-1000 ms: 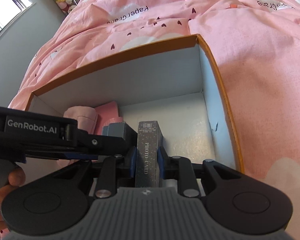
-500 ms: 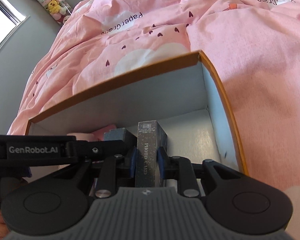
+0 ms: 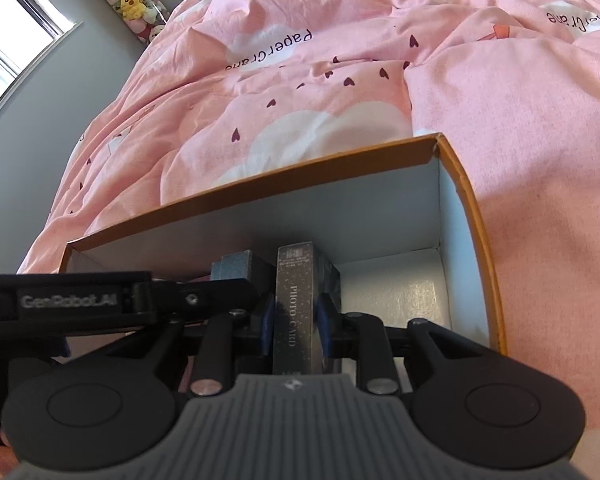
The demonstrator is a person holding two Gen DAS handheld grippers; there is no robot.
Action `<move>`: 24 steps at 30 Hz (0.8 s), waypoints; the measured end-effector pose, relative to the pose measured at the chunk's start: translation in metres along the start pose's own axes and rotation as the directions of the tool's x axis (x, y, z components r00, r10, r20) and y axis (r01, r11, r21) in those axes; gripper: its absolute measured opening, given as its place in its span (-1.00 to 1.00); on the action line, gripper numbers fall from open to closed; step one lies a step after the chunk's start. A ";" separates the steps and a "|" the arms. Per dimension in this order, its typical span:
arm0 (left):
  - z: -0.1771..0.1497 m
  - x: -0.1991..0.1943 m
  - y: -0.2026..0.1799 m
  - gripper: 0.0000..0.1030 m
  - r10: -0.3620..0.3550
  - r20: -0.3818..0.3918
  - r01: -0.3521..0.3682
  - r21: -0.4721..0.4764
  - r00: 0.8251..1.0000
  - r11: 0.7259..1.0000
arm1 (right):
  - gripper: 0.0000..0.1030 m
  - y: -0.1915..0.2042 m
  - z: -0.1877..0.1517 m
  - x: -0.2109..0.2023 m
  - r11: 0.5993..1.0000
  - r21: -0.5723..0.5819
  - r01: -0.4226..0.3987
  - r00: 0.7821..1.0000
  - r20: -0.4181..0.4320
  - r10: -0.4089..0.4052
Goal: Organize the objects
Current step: 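Set the grey box beside the pouch and open the left gripper while the right lowers the PHOTO CARD box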
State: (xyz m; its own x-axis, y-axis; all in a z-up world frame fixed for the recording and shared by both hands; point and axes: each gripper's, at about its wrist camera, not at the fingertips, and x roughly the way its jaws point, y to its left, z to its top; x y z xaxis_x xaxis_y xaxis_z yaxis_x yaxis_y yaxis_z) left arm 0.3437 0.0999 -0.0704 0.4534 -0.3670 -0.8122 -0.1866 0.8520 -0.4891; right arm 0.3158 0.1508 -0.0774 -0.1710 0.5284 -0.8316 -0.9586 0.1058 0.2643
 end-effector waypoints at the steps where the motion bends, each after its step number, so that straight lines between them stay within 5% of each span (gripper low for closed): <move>1: 0.000 -0.005 -0.002 -0.03 0.013 0.001 -0.013 0.023 1.000 1.000 | -0.50 0.000 0.000 -0.001 1.000 -0.005 0.001 1.000 0.001 -0.001; 8: -0.006 -0.027 -0.007 -0.03 0.222 -0.013 -0.215 0.201 0.975 0.956 | -0.48 0.000 0.000 0.002 1.000 -0.022 -0.001 0.999 -0.037 0.000; 17: -0.034 0.008 -0.011 -0.03 0.417 -0.036 -0.380 0.345 0.908 0.858 | -0.47 0.001 -0.002 0.004 0.999 -0.032 0.007 0.999 -0.049 -0.009; 20: -0.039 0.015 -0.014 -0.32 0.457 -0.004 -0.422 0.374 0.890 0.826 | -0.47 0.000 -0.001 0.005 1.000 -0.029 0.005 0.999 -0.051 -0.007; 24: -0.033 0.004 -0.011 -0.55 0.408 0.014 -0.388 0.337 0.913 0.858 | -0.47 0.000 -0.001 0.005 0.999 -0.037 0.004 0.999 -0.052 -0.006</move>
State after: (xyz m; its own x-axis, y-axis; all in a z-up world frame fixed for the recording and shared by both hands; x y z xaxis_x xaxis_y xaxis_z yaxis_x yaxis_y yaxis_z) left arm 0.3183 0.0769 -0.0788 0.3501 0.0173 -0.9365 -0.0425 0.9991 0.0026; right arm 0.3152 0.1528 -0.0820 -0.1768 0.4833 -0.8574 -0.9671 0.0765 0.2426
